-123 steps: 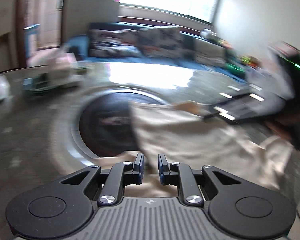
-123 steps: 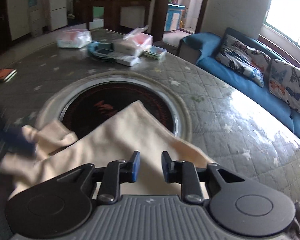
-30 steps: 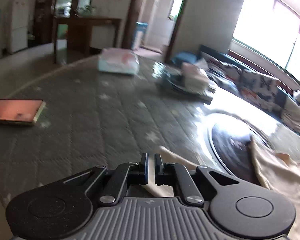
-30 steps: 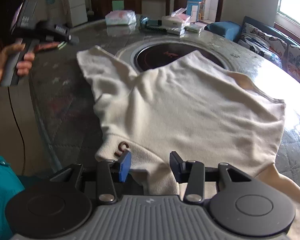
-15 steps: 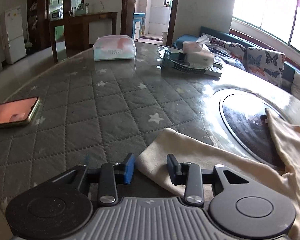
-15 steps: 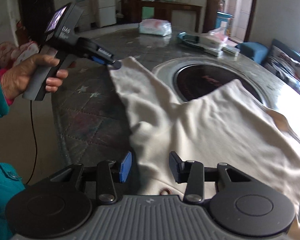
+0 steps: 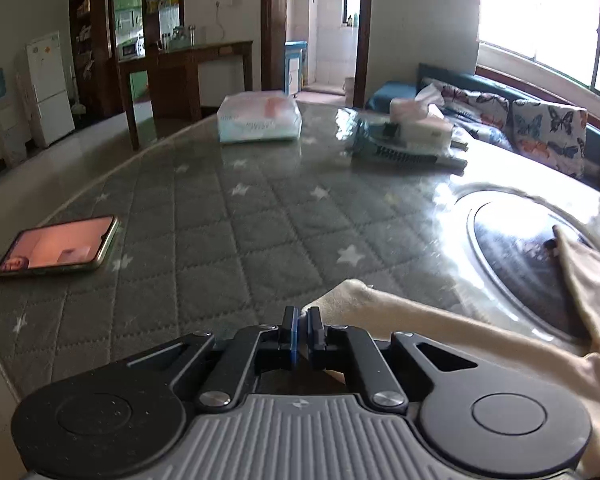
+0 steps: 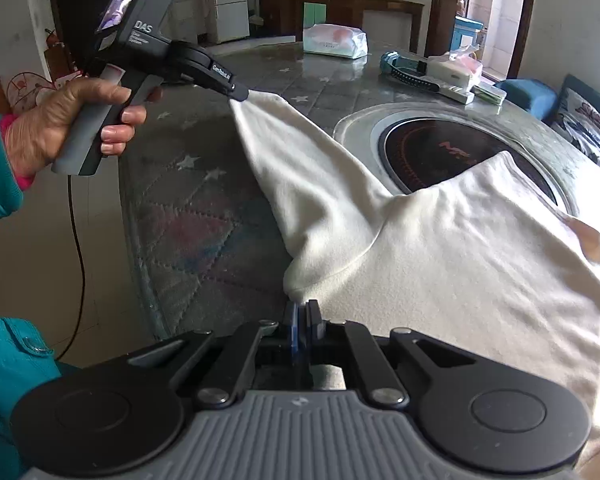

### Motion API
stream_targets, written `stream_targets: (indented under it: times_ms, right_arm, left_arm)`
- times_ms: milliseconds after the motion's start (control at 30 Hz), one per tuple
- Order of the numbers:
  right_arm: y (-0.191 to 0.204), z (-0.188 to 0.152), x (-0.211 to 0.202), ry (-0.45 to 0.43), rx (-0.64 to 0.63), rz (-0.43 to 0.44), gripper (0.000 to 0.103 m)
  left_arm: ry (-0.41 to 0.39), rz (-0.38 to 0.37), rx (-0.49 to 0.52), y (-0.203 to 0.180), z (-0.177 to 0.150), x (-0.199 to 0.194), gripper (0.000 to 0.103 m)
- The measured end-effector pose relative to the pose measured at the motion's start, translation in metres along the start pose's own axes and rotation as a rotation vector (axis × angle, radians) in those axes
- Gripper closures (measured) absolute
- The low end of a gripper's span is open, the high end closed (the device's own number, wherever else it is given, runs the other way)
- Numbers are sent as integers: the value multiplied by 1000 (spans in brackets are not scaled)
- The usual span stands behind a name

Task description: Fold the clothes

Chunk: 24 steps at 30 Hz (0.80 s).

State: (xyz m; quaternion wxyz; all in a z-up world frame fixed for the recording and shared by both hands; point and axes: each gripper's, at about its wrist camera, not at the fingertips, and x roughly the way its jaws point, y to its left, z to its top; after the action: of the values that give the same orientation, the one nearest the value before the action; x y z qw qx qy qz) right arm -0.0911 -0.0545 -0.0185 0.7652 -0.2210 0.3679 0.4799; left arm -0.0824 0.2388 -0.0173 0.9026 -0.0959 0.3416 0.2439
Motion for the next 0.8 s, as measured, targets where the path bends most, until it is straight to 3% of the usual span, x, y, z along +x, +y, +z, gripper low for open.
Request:
stream_targets:
  times_ms: [133, 200, 333, 433, 633, 700, 800]
  right_arm:
    - [0, -3, -5, -2, -13, 15, 98]
    - [-5, -3, -10, -12, 6, 19, 88]
    - [-20, -6, -31, -47, 75, 24, 84]
    - [-38, -15, -44, -48, 116, -40, 73]
    - [-68, -43, -56, 9, 201, -178, 72]
    - [-73, -52, -59, 20, 226, -189, 72]
    - [-73, -60, -59, 25, 245, -185, 72]
  left_arm:
    - [13, 16, 1, 7, -3, 3, 98]
    - [19, 9, 7, 8, -3, 3, 98]
    - [30, -8, 3, 11, 0, 3, 98]
    - [25, -11, 13, 9, 2, 1, 94]
    - [-33, -10, 19, 8, 12, -20, 93]
    - [-40, -83, 24, 1, 17, -32, 93]
    - [-32, -266, 84, -29, 17, -49, 93]
